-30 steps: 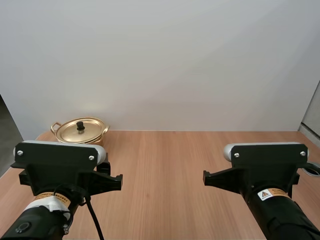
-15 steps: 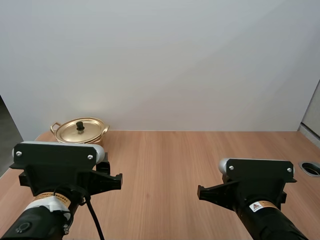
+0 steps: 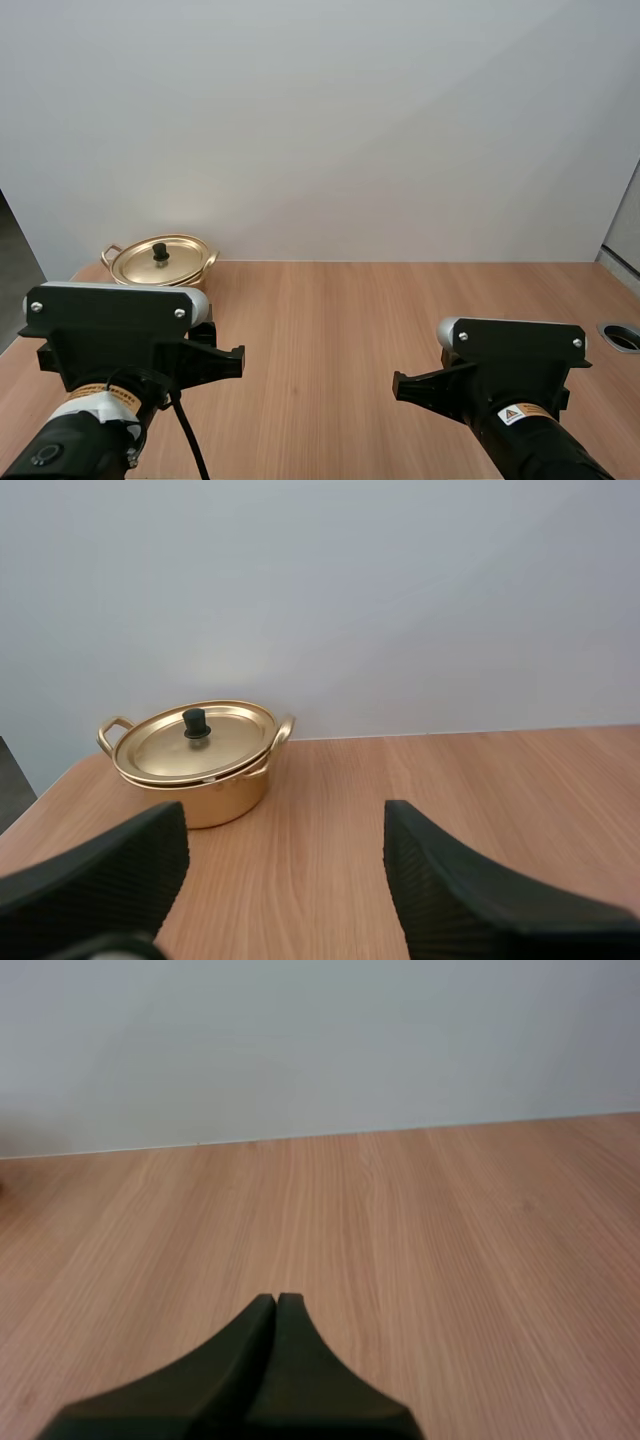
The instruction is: Open the pot, put the car inside, and close it
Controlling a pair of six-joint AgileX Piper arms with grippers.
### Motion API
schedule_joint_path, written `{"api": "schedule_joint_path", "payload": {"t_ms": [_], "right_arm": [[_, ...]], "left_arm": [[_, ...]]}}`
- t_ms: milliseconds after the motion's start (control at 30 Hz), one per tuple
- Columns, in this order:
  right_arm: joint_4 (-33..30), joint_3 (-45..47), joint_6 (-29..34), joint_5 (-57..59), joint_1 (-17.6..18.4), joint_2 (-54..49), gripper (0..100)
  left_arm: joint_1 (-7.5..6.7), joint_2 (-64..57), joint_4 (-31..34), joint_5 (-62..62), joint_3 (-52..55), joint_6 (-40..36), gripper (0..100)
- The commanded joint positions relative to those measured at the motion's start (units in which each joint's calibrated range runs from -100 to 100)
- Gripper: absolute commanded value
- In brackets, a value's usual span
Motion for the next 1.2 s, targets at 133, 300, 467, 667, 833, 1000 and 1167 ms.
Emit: {"api": "schedule_joint_path", "payload": {"t_ms": [133, 300, 467, 667, 833, 1000, 1167], "right_arm": [[-0.1, 0.1, 0.1, 0.1, 0.1, 0.0, 0], [-0.1, 0.1, -1.1, -0.4, 2.4, 0.0, 0], [-3.7, 0.1, 2.1, -2.8, 5.3, 0.0, 0], [-6.5, 0.1, 4.1, -4.2, 4.6, 0.0, 0], [-9.3, -0.8, 5.6, -7.8, 4.6, 0.0, 0], [-11.3, -2.6, 7.0, -17.3, 4.6, 0.0, 0], [-32.3, 2.3, 27.4, -17.6, 4.6, 0.0, 0]], "left_arm": [[0.05, 0.0, 2.8, 0.6, 0.0, 0.1, 0], [0.05, 0.0, 2.6, 0.6, 0.0, 0.1, 0], [0.05, 0.0, 2.6, 0.4, 0.0, 0.1, 0], [0.05, 0.0, 2.6, 0.4, 0.0, 0.1, 0], [0.05, 0.0, 2.6, 0.4, 0.0, 0.1, 0], [0.05, 0.0, 2.6, 0.4, 0.0, 0.1, 0], [0.05, 0.0, 2.6, 0.4, 0.0, 0.1, 0]]}}
